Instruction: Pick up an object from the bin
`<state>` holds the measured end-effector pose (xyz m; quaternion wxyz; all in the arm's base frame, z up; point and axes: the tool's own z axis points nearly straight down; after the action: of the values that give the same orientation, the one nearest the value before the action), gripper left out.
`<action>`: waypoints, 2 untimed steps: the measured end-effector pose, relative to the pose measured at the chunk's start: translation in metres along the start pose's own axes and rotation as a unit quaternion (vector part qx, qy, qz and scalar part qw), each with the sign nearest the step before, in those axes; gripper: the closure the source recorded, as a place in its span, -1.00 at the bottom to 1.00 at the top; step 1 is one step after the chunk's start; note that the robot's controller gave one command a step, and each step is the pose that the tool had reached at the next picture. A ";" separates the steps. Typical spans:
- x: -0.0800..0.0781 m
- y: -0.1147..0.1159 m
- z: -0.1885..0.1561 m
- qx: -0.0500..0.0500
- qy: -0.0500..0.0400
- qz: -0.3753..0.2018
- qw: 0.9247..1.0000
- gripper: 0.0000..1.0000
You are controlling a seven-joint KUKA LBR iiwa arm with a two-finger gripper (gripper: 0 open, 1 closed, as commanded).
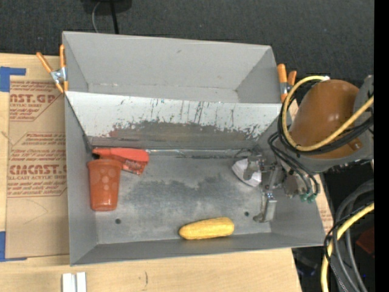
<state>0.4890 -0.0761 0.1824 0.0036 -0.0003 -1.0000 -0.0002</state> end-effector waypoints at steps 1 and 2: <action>-0.002 0.000 -0.004 0.000 -0.004 0.000 1.000 -1.00; 0.000 0.021 0.048 0.000 -0.005 0.015 1.000 -1.00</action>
Offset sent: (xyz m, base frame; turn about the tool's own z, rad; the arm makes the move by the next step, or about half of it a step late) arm -0.0056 0.0372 -0.0941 0.0537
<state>0.4883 -0.0556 0.1344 -0.0018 -0.0156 -0.9999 0.0001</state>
